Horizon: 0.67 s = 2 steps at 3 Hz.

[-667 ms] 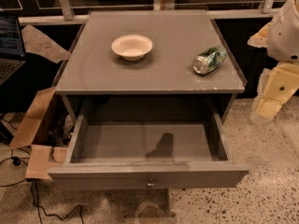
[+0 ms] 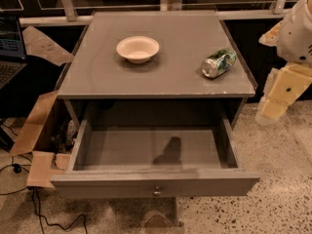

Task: Place green can into top drawer

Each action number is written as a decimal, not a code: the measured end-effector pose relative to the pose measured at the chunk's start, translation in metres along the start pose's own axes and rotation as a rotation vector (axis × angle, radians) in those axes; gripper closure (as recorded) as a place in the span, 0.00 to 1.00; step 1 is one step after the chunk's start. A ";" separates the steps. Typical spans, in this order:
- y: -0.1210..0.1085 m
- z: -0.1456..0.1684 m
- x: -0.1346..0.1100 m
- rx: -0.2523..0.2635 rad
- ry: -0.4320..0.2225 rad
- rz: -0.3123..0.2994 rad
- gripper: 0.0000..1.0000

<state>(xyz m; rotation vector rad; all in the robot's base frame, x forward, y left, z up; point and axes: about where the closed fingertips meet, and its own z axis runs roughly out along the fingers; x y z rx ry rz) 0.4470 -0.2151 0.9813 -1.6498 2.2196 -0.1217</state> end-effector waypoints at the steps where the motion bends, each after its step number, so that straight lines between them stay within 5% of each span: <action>1: -0.013 0.012 0.012 0.055 -0.076 0.195 0.00; 2: -0.053 0.014 0.023 0.179 -0.159 0.428 0.00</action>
Offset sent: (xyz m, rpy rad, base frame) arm 0.0956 -0.0880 0.0032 0.6449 -0.2061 -1.2009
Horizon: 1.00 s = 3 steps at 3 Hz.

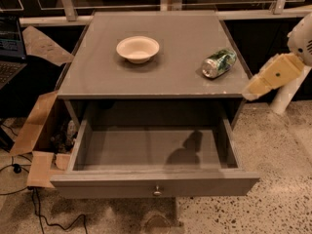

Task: Place green can into top drawer

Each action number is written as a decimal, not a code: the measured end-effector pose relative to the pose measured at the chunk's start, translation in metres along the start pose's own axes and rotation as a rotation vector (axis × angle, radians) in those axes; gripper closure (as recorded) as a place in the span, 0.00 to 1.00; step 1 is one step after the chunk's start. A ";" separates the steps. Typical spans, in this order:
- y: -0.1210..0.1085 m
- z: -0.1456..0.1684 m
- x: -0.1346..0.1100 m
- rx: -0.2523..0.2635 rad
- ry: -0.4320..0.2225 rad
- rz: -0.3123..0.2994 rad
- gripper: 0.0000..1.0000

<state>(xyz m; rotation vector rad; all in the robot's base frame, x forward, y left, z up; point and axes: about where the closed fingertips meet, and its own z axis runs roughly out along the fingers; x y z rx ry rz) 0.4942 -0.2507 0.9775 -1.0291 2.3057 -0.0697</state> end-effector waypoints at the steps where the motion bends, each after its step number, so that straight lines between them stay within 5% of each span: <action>1: -0.039 0.006 0.002 0.055 -0.069 0.243 0.00; 2: -0.039 0.004 0.002 0.057 -0.074 0.328 0.00; 3: -0.039 0.004 0.002 0.056 -0.074 0.328 0.00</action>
Offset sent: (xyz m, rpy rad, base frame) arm 0.0234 -0.0229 0.0041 0.1211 -0.0359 -0.1683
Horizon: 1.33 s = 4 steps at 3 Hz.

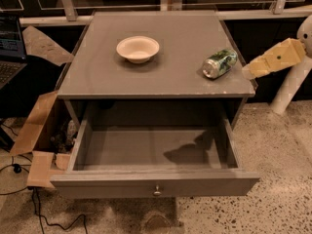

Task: Place green can into top drawer

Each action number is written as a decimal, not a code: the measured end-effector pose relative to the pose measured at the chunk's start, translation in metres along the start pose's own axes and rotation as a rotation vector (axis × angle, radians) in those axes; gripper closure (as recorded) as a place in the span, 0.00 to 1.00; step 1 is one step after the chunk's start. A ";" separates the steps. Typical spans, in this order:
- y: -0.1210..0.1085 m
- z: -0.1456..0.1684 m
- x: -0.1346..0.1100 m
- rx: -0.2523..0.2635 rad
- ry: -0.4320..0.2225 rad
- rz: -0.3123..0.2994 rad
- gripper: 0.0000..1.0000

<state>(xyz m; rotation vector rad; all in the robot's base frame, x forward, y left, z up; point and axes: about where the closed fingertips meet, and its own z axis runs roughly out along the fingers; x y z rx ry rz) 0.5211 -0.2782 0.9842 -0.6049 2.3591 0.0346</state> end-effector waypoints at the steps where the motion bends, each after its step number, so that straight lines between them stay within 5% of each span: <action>1: -0.004 0.003 -0.001 0.015 -0.009 0.064 0.00; 3: -0.090 0.051 -0.011 0.214 -0.061 0.357 0.00; 4: -0.124 0.075 -0.012 0.239 -0.034 0.571 0.00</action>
Offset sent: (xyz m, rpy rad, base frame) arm 0.0882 -0.0940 -0.0303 0.6900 -0.0482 -1.1948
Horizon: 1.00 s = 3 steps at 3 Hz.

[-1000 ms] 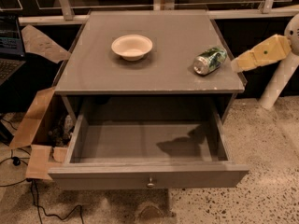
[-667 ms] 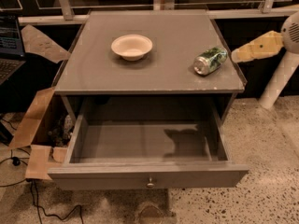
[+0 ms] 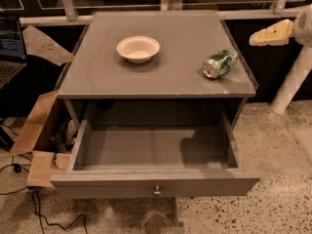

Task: Place green can into top drawer

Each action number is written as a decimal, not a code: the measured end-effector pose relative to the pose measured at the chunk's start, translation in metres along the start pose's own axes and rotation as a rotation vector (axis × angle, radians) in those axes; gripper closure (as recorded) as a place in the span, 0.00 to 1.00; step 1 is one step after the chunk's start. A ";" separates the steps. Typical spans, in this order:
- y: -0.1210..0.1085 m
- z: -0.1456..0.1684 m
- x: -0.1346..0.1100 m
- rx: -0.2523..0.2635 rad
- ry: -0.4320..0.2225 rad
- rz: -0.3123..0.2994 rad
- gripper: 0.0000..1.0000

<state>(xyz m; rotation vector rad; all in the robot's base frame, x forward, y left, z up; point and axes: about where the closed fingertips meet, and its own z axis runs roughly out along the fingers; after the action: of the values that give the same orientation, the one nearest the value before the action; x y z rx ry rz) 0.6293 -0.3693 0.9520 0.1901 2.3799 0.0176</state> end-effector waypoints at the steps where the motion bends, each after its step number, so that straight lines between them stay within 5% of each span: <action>1: -0.011 -0.001 -0.004 0.018 -0.007 0.097 0.00; 2: -0.015 0.001 -0.002 0.034 0.008 0.134 0.00; 3: -0.009 0.017 -0.006 0.033 0.064 0.271 0.00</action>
Offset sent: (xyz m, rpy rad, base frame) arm -0.0014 -0.0251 -0.0034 0.0921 0.0269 -0.1809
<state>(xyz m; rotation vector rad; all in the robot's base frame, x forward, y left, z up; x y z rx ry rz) 0.6439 -0.3796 0.9432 0.5342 2.4021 0.1138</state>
